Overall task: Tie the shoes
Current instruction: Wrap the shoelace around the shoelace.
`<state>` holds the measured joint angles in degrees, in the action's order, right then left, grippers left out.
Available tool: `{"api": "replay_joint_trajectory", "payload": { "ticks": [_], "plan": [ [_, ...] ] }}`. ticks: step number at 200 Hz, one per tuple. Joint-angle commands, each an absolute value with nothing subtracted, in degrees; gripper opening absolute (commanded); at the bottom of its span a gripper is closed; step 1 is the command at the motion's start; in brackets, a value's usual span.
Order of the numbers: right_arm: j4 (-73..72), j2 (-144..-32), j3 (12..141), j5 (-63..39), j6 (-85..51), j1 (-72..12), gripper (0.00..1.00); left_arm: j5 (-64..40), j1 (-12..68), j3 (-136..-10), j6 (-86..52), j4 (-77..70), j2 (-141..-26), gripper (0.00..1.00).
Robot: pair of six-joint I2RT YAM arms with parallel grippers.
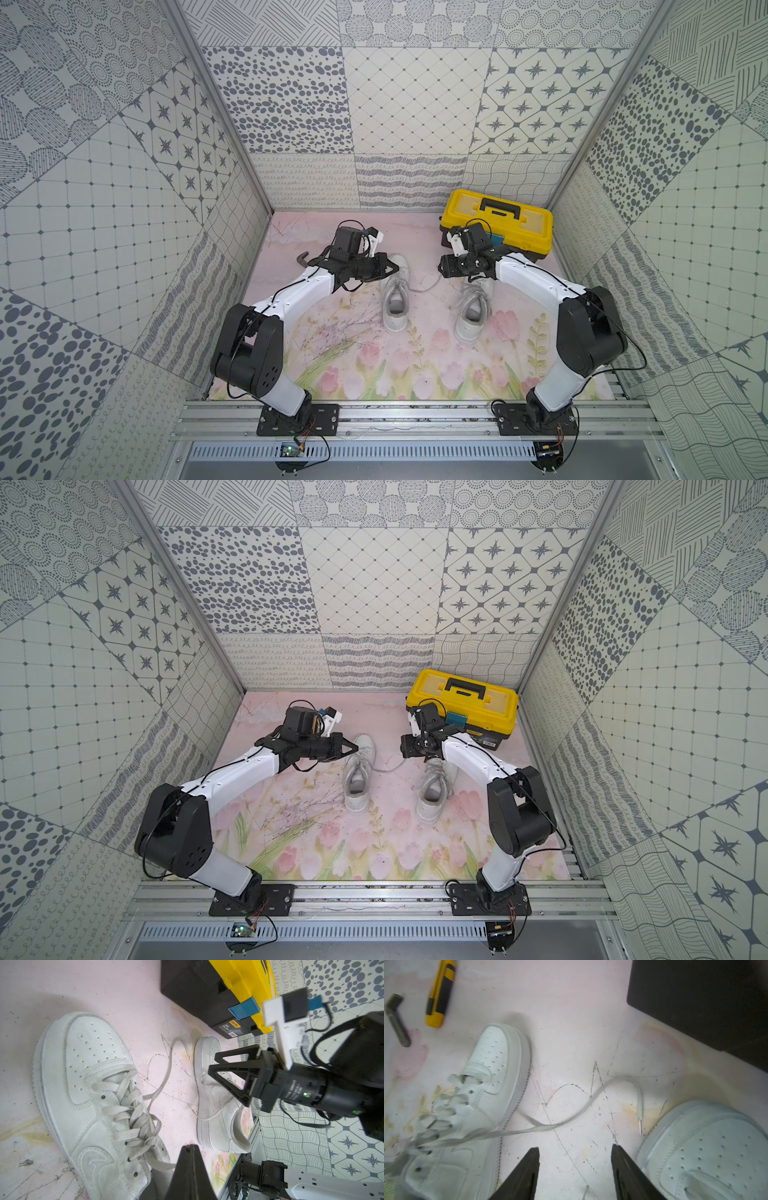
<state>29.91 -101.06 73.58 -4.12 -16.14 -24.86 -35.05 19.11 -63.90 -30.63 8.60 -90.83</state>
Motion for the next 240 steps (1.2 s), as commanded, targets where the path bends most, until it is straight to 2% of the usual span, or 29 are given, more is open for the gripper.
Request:
{"api": "replay_joint_trajectory", "payload": {
  "ticks": [1,54,72,85,128,149,187,240],
  "plan": [
    [30.7,-106.7,77.2,1.4,-21.4,-25.4,0.61,-34.4,19.3,-63.6,-29.1,8.1,-90.4,0.00],
    [30.2,-116.1,82.9,3.3,-24.1,-25.5,0.62,-34.5,19.3,-63.5,-28.9,8.3,-90.4,0.00],
    [29.9,-118.1,83.6,3.4,-24.3,-25.4,0.56,-34.5,19.3,-63.6,-28.8,8.3,-90.2,0.00],
    [29.8,-119.0,83.7,3.3,-24.3,-25.4,0.46,-34.6,19.3,-63.6,-28.7,8.3,-90.0,0.00],
    [29.7,-115.2,83.4,2.9,-21.0,-26.1,0.00,-35.1,19.3,-62.9,-27.6,8.0,-89.2,0.00],
    [29.4,-110.9,84.6,1.7,-17.0,-27.6,0.00,-35.4,19.3,-62.1,-27.5,7.3,-88.4,0.00],
    [28.9,-107.0,91.2,-6.3,-13.4,-30.6,0.00,-35.7,19.3,-60.6,-27.4,6.5,-86.8,0.00],
    [29.1,-118.1,109.4,-17.3,-14.7,-36.7,0.01,-36.0,19.3,-58.3,-28.9,4.4,-84.8,0.00]
  ]
}}
